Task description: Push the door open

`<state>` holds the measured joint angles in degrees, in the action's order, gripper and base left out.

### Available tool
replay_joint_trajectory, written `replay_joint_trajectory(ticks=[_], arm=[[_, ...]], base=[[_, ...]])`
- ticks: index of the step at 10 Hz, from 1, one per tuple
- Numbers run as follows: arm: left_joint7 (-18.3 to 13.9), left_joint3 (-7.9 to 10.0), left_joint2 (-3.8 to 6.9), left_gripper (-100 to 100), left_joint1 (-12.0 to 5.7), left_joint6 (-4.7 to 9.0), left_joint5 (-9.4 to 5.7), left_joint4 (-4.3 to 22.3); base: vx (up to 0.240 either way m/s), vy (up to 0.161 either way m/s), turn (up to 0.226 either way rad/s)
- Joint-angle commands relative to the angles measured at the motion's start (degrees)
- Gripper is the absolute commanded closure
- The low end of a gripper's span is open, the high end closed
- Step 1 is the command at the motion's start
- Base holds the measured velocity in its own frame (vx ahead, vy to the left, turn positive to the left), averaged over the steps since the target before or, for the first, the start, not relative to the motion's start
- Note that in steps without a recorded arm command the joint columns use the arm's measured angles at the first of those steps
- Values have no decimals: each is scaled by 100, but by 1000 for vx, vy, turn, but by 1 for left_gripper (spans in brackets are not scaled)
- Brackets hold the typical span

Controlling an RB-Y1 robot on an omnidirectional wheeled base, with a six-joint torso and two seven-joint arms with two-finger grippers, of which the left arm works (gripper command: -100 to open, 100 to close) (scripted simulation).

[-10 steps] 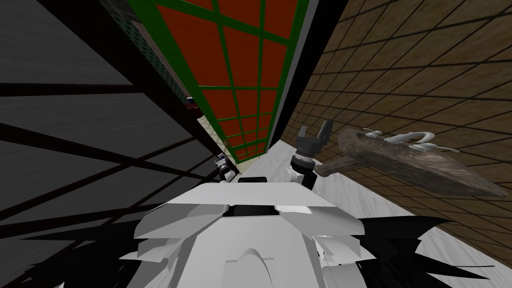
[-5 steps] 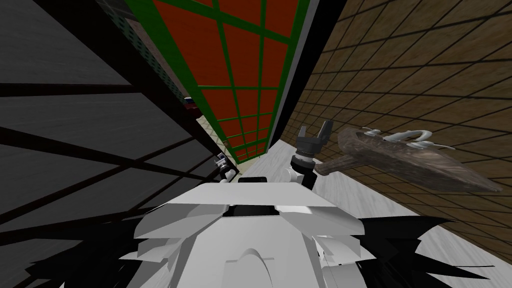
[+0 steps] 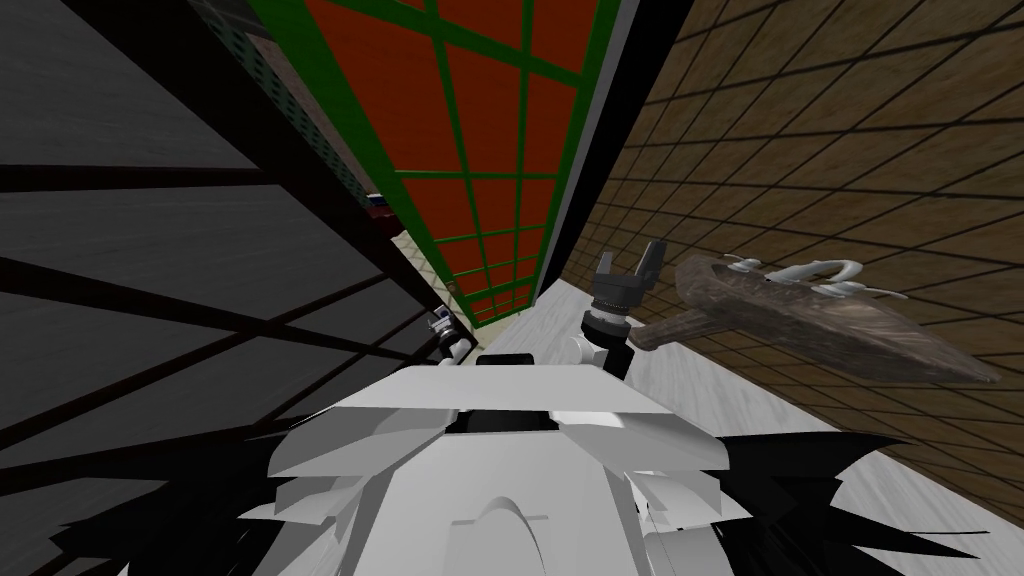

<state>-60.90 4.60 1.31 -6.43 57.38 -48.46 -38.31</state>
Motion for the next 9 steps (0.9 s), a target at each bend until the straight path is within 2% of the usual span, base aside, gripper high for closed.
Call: replay_joint_trajectory(ticks=[1,9], arm=[[67,91,152,100,172,-31,-17,-118],[74,123,165,100,174,-12,-28,-108]], base=[[1,-6,10],[1,7,-2]])
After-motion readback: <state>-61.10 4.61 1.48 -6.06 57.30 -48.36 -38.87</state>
